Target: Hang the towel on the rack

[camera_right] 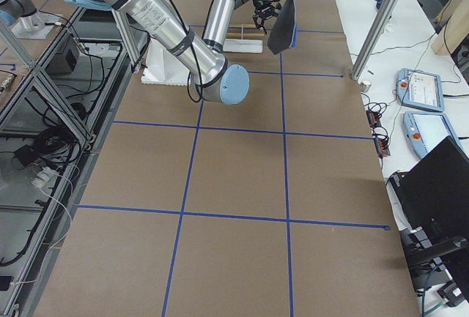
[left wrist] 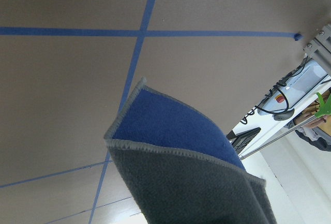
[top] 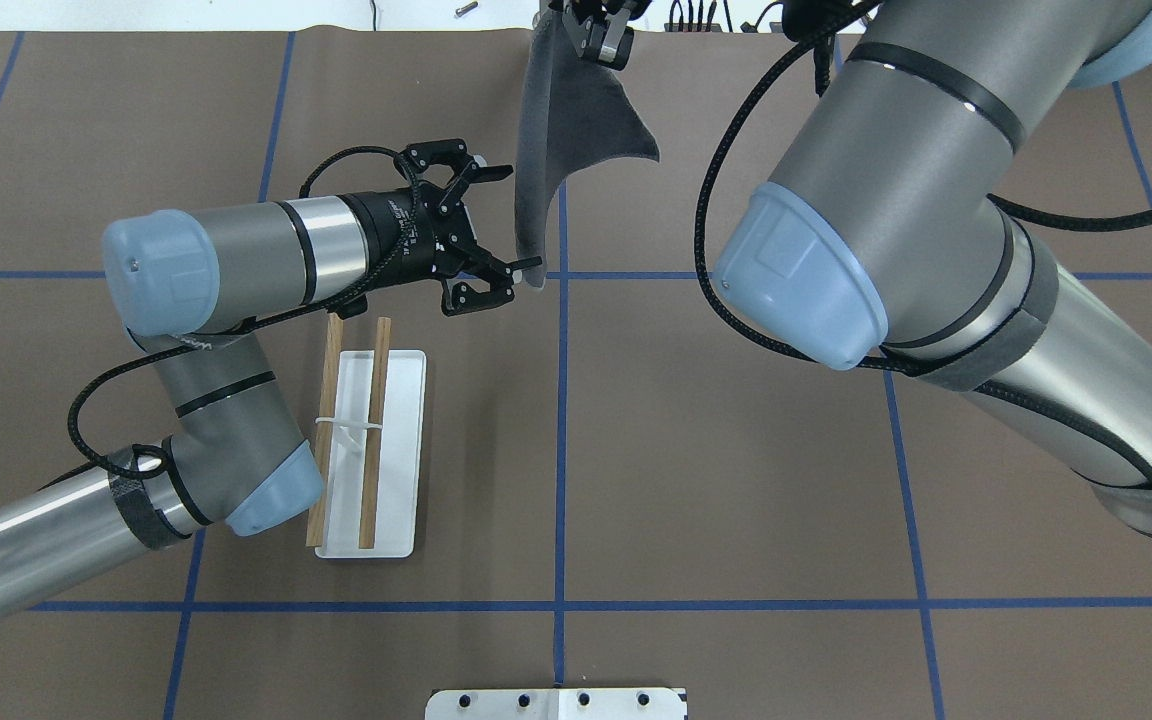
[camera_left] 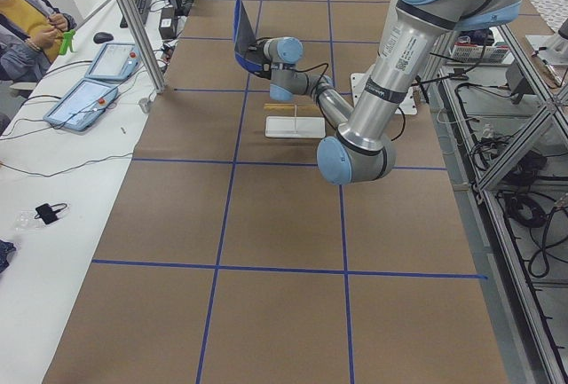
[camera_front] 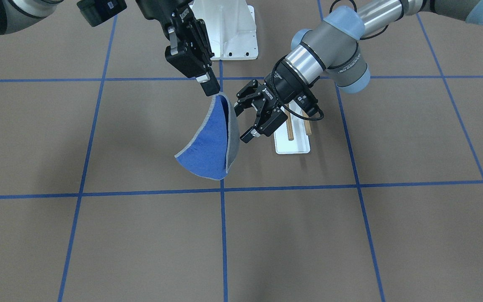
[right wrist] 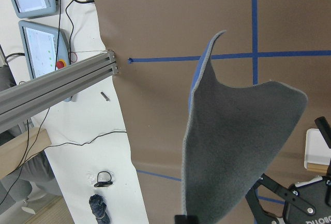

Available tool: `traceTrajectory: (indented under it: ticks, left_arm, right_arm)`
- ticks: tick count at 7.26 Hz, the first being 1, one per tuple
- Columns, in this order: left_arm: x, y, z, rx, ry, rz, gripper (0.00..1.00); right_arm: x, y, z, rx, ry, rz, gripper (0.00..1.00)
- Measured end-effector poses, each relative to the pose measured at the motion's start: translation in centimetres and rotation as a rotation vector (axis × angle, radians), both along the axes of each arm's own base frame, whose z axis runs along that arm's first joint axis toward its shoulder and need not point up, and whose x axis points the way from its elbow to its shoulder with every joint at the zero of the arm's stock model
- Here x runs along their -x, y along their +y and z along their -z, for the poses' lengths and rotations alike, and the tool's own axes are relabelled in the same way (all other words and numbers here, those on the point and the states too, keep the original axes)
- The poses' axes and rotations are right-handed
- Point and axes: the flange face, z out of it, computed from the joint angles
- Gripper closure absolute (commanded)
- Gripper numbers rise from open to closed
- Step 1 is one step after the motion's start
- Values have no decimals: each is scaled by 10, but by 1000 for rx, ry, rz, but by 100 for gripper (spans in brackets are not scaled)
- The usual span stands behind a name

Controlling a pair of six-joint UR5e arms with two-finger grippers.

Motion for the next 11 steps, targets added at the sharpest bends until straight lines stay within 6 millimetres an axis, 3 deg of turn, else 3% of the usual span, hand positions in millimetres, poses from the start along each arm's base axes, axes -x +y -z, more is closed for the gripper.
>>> traceTrajectory:
  ticks: [1, 5, 6, 7, 11]
  left_arm:
    - [1, -1, 0, 22, 15, 11, 98]
    - [1, -1, -8, 61, 24, 25, 100]
    - [2, 0, -9, 19, 8, 32, 100]
    - [5, 3, -12, -69, -20, 45, 100]
    - [18, 16, -17, -525, -198, 144, 100]
  right_arm:
    - [-1, 2, 0, -3, -3, 1, 100]
    - [-6, 8, -5, -11, -7, 3, 100]
    - [-8, 10, -10, -14, -2, 4, 89]
    - [-13, 15, -23, -24, 8, 8, 1]
    - [-26, 27, -93, -151, 21, 37, 0]
